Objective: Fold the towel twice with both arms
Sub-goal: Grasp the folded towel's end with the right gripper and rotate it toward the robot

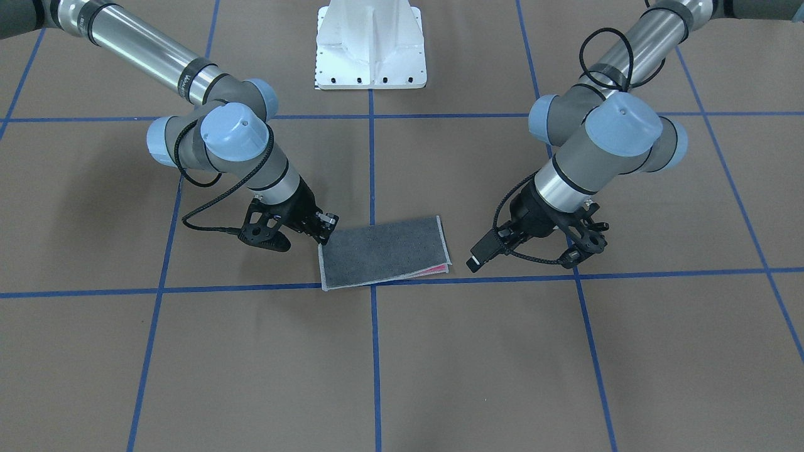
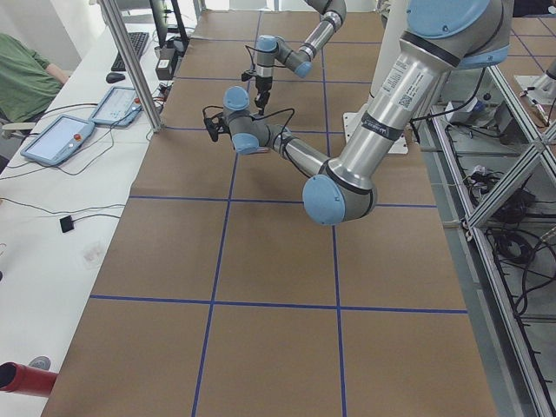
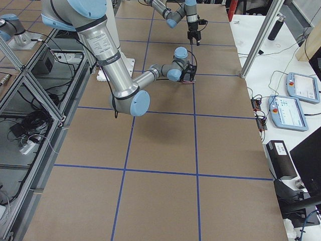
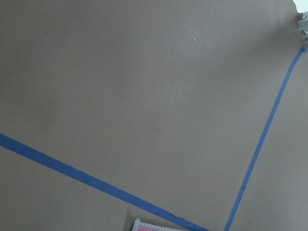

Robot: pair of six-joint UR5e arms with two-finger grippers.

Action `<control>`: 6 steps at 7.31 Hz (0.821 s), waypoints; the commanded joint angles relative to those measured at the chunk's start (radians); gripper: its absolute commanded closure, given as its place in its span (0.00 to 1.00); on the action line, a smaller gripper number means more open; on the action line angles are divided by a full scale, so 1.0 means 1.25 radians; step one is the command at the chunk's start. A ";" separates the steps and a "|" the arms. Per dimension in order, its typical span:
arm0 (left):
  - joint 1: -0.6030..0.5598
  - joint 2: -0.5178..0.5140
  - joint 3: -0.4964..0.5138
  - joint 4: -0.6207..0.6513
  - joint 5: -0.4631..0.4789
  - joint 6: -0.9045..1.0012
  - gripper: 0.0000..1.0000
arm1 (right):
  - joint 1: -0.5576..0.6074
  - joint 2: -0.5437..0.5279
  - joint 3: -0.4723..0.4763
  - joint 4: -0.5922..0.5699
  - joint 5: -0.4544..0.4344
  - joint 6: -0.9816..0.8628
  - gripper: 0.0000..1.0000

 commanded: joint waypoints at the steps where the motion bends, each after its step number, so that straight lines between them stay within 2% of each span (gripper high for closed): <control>1: 0.000 -0.001 0.000 0.000 0.000 0.000 0.00 | -0.001 -0.026 0.071 -0.008 0.070 0.000 1.00; 3: 0.000 -0.001 0.000 0.000 0.001 0.000 0.00 | -0.016 -0.036 0.111 -0.008 0.090 0.003 1.00; 5: -0.001 -0.001 0.000 0.000 0.002 0.004 0.00 | -0.092 -0.032 0.158 -0.006 0.097 0.010 1.00; 6: -0.002 -0.001 0.000 0.000 0.002 0.004 0.00 | -0.127 -0.016 0.155 0.000 0.095 0.010 1.00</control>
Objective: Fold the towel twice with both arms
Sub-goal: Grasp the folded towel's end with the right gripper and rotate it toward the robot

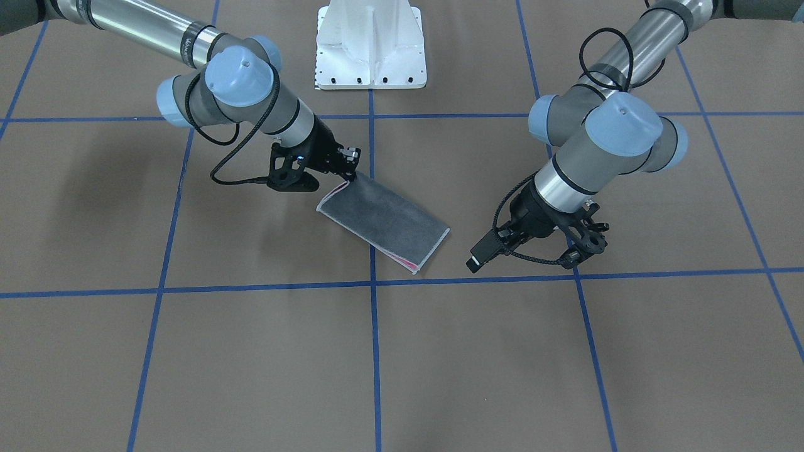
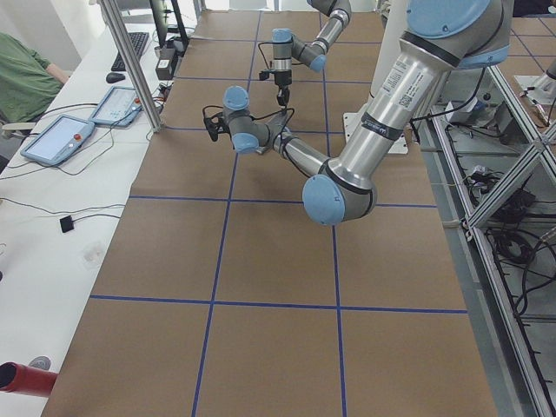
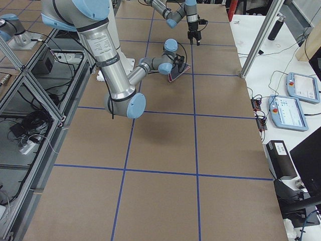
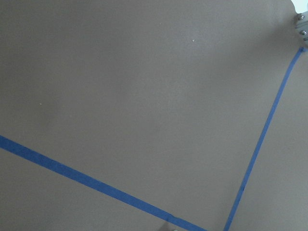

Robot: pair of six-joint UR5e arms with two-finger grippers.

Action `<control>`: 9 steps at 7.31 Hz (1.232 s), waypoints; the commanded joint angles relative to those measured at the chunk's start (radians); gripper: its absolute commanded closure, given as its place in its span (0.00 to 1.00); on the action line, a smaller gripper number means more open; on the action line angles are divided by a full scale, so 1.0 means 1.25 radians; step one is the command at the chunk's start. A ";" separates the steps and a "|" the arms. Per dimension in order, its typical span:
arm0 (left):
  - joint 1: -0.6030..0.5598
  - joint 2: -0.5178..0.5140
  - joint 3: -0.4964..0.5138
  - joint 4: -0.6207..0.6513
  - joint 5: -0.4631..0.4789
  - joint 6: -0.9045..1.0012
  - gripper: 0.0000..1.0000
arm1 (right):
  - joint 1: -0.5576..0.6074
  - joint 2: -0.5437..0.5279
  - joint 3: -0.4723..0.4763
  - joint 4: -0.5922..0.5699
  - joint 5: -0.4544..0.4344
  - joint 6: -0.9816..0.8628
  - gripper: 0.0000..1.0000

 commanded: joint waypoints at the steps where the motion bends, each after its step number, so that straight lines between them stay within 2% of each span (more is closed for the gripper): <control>1: -0.001 0.000 0.000 -0.002 0.000 0.002 0.00 | -0.076 0.030 0.005 0.005 -0.006 0.001 1.00; 4: -0.002 0.001 0.000 -0.002 0.000 0.002 0.00 | -0.099 0.107 -0.056 0.007 -0.011 -0.003 1.00; 6: -0.004 0.006 0.000 -0.004 0.000 0.002 0.00 | -0.098 0.111 -0.056 0.009 -0.009 0.019 0.54; 7: -0.004 0.006 0.000 -0.002 0.000 0.006 0.00 | -0.098 0.120 -0.056 0.009 -0.009 0.049 0.46; 8: -0.004 0.007 0.004 -0.002 0.002 0.021 0.00 | -0.098 0.123 -0.053 0.010 -0.009 0.079 0.02; 9: -0.002 0.007 0.006 -0.004 0.002 0.021 0.00 | -0.096 0.123 -0.043 0.010 -0.011 0.100 0.01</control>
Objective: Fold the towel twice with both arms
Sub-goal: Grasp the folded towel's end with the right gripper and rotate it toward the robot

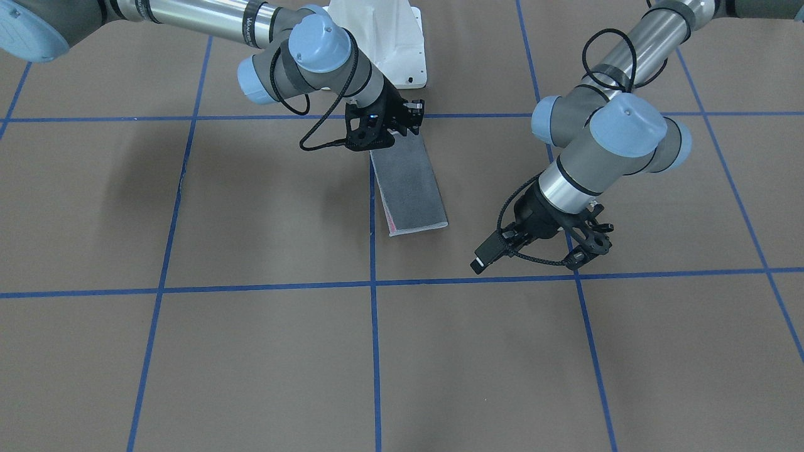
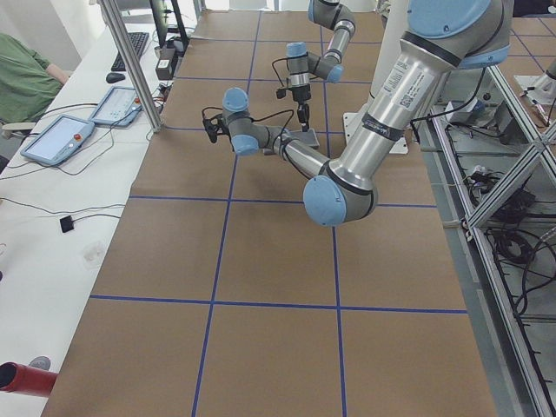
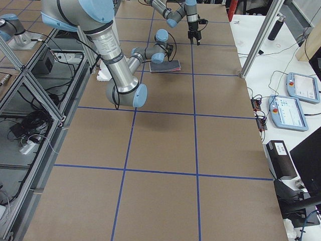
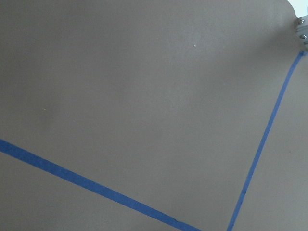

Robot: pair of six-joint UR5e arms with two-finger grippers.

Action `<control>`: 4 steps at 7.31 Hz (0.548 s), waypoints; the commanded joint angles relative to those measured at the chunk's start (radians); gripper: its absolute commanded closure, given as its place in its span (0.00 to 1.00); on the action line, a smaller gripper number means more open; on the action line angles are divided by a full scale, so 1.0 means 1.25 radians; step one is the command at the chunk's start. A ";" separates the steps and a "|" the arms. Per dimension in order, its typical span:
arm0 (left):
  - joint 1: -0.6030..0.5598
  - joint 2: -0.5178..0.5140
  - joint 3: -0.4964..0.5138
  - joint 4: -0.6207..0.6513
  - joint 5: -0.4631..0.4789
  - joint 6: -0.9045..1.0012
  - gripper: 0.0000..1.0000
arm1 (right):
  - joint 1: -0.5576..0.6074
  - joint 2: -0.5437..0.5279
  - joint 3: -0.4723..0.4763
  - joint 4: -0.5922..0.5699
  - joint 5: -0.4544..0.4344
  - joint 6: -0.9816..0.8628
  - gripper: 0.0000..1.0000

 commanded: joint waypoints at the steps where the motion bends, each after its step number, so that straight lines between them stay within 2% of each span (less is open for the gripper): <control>1: 0.001 0.001 0.003 -0.001 0.000 0.005 0.00 | 0.027 0.003 0.021 0.000 0.000 0.031 0.01; 3: 0.001 0.002 -0.003 -0.002 -0.002 -0.002 0.00 | 0.106 -0.044 0.044 -0.007 0.025 0.017 0.01; 4: 0.000 0.002 -0.005 -0.002 -0.002 -0.007 0.00 | 0.156 -0.094 0.064 -0.008 0.070 -0.046 0.01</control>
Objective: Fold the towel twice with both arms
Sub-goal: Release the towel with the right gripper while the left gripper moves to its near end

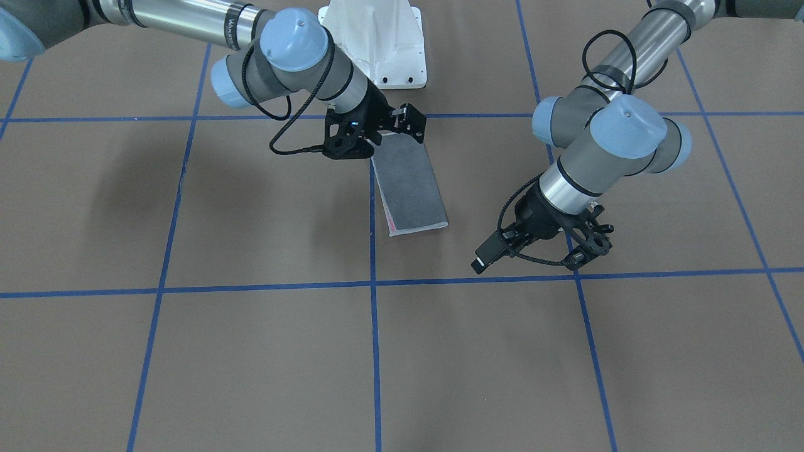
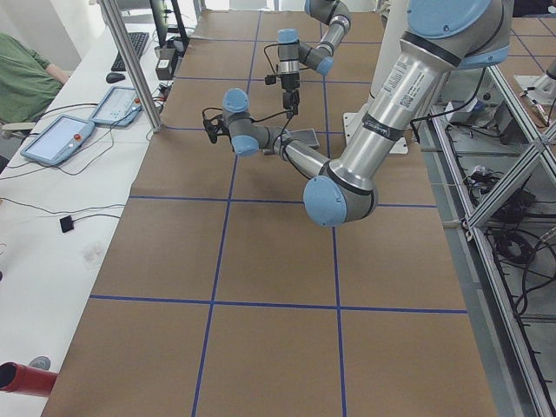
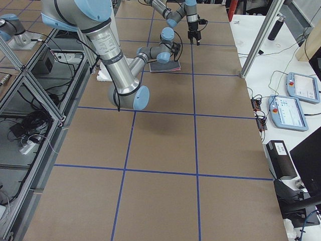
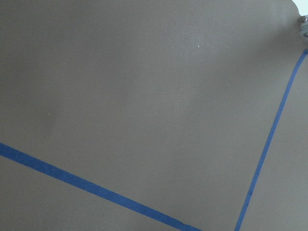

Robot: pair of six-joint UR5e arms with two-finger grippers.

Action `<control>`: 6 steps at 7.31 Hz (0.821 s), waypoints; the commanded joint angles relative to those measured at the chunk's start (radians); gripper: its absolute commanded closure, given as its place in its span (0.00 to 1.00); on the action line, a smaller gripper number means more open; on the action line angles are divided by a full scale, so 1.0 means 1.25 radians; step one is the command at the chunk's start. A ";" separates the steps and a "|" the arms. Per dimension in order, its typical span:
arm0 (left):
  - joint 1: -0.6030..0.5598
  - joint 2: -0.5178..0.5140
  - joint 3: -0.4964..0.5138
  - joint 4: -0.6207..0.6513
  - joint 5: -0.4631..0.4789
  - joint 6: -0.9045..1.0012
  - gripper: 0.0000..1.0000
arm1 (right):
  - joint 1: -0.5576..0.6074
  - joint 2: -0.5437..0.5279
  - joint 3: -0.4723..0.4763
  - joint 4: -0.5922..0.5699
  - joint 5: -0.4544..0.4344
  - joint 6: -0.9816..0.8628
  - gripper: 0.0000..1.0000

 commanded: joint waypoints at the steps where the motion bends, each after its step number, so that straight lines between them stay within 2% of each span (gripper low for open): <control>1: 0.000 0.006 -0.026 0.002 -0.002 -0.017 0.00 | 0.105 -0.098 0.034 -0.002 0.075 -0.102 0.01; 2: 0.000 0.022 -0.066 0.005 -0.003 -0.059 0.00 | 0.159 -0.120 0.033 0.000 0.119 -0.151 0.01; 4: 0.040 0.075 -0.175 0.006 0.010 -0.159 0.00 | 0.241 -0.165 0.024 -0.003 0.146 -0.232 0.01; 5: 0.112 0.122 -0.250 0.007 0.060 -0.214 0.00 | 0.264 -0.177 0.021 -0.003 0.143 -0.255 0.01; 6: 0.204 0.180 -0.311 0.008 0.148 -0.218 0.00 | 0.269 -0.174 0.015 -0.003 0.139 -0.256 0.01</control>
